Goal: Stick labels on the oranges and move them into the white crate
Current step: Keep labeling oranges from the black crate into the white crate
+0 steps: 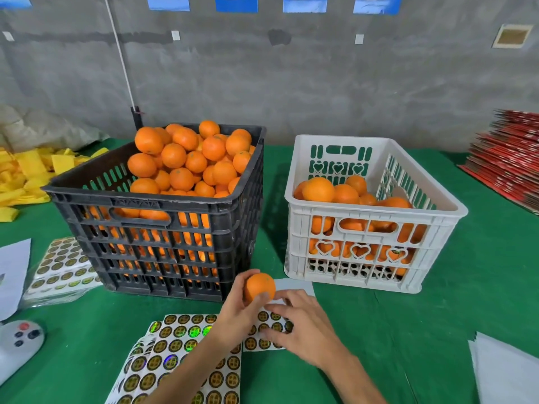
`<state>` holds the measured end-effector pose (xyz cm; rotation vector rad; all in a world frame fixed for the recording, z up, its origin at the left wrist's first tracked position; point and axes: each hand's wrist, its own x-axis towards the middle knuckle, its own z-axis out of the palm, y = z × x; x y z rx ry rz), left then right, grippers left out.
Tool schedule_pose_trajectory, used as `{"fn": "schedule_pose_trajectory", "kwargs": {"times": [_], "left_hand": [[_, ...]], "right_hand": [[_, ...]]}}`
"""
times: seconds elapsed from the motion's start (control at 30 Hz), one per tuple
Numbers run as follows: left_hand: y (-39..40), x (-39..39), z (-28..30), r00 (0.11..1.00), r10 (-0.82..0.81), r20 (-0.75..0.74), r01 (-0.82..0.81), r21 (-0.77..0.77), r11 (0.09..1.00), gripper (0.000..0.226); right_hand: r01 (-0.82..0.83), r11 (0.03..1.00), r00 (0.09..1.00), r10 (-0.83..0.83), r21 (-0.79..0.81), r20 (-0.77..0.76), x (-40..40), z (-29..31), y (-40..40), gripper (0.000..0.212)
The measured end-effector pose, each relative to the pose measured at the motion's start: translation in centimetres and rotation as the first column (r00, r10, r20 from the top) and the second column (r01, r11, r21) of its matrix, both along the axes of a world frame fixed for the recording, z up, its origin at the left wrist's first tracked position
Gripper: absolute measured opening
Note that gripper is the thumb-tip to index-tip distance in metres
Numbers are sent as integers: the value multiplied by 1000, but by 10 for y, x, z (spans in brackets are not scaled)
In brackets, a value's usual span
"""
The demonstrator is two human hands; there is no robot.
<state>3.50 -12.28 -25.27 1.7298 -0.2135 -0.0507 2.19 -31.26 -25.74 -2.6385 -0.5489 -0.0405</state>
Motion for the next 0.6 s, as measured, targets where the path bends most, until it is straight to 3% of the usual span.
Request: {"fn": "schedule_pose_trajectory", "kwargs": {"times": [0.3,0.6], "left_hand": [[3,8,-12,999,-21,-24,19,-56,998,60],[1,7,-12,996,-83,-21,81,-82,993,57]], "right_hand": [[-39,999,991,40,-8,130,0,2,9,56],[133,962,990,-141,237,21,0,-3,18,24]]}}
